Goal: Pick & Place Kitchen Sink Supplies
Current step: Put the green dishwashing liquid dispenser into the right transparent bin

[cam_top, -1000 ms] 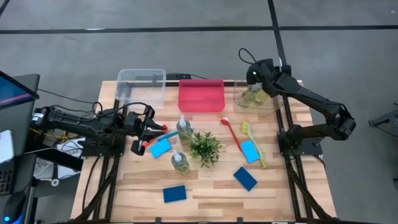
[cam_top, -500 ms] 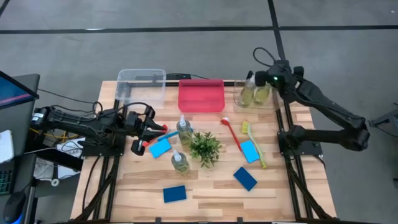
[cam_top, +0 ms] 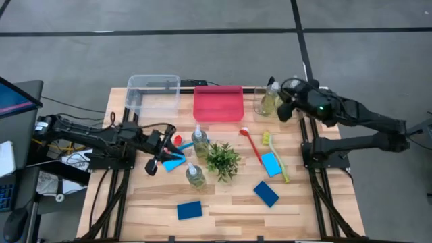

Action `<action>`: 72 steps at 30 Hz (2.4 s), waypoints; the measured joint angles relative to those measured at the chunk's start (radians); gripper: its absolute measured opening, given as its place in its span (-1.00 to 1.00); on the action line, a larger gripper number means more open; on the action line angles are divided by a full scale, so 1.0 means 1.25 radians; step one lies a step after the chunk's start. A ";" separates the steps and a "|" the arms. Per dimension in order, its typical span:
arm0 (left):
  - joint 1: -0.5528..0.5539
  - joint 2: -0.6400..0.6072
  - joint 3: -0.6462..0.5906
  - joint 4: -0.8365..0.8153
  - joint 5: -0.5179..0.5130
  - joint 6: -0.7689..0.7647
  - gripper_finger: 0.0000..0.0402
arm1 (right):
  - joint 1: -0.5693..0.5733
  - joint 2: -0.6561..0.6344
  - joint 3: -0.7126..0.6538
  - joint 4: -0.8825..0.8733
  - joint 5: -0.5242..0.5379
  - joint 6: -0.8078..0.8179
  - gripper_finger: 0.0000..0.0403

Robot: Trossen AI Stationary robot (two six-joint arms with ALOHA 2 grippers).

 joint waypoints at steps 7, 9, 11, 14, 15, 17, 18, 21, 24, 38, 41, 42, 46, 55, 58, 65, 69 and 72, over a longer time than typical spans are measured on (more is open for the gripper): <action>-0.046 0.085 0.000 -0.001 0.075 0.086 -0.66 | 0.199 0.008 0.000 0.006 0.076 0.001 -0.39; -0.060 0.102 0.000 -0.001 0.075 0.138 -0.66 | 0.244 0.019 0.000 0.005 0.115 0.001 -0.39; -0.073 0.114 0.000 0.000 0.064 0.175 -0.66 | 0.283 0.029 0.000 0.005 0.150 0.007 -0.39; -0.087 0.129 0.000 0.001 -0.001 0.189 -0.66 | 0.328 0.046 0.000 0.005 0.182 0.009 -0.39; -0.090 0.134 0.000 0.003 -0.022 0.189 -0.66 | 0.339 0.052 0.000 0.006 0.192 0.009 -0.39; -0.094 0.145 0.000 0.014 -0.041 0.189 -0.66 | 0.359 0.063 0.000 0.006 0.206 0.015 -0.39; -0.095 0.150 0.000 0.022 -0.041 0.186 -0.66 | 0.368 0.068 0.000 0.006 0.213 0.017 -0.39; -0.095 0.163 0.000 0.048 -0.041 0.169 -0.63 | 0.385 0.083 0.001 0.011 0.222 0.018 -0.39; -0.095 0.175 -0.001 0.065 -0.042 0.166 -0.56 | 0.393 0.098 0.000 0.019 0.222 0.017 -0.39; -0.093 0.198 -0.001 0.134 -0.097 0.124 -0.09 | 0.392 0.137 0.001 0.024 0.222 0.020 -0.39; -0.087 0.198 -0.001 0.134 -0.112 0.097 -0.05 | 0.393 0.139 0.001 0.025 0.221 0.021 -0.39; -0.084 0.198 -0.001 0.134 -0.114 0.087 -0.04 | 0.393 0.140 0.001 0.026 0.221 0.021 -0.39; -0.075 0.202 -0.001 0.141 -0.115 0.066 -0.05 | 0.392 0.152 0.001 0.032 0.219 0.021 -0.39; -0.079 0.253 -0.001 0.189 -0.062 0.054 -0.05 | 0.392 0.162 0.001 0.052 0.215 0.017 -0.39; -0.079 0.280 -0.001 0.220 -0.059 0.048 -0.05 | 0.392 0.162 0.001 0.054 0.214 0.012 -0.39; -0.079 0.340 -0.001 0.326 -0.061 0.045 -0.06 | 0.392 0.167 0.001 0.061 0.212 0.009 -0.39; -0.079 0.341 0.000 0.352 -0.063 0.045 -0.06 | 0.393 0.167 0.001 0.061 0.212 0.009 -0.39; -0.079 0.340 0.000 0.352 -0.064 0.045 -0.08 | 0.393 0.167 0.001 0.061 0.212 0.009 -0.39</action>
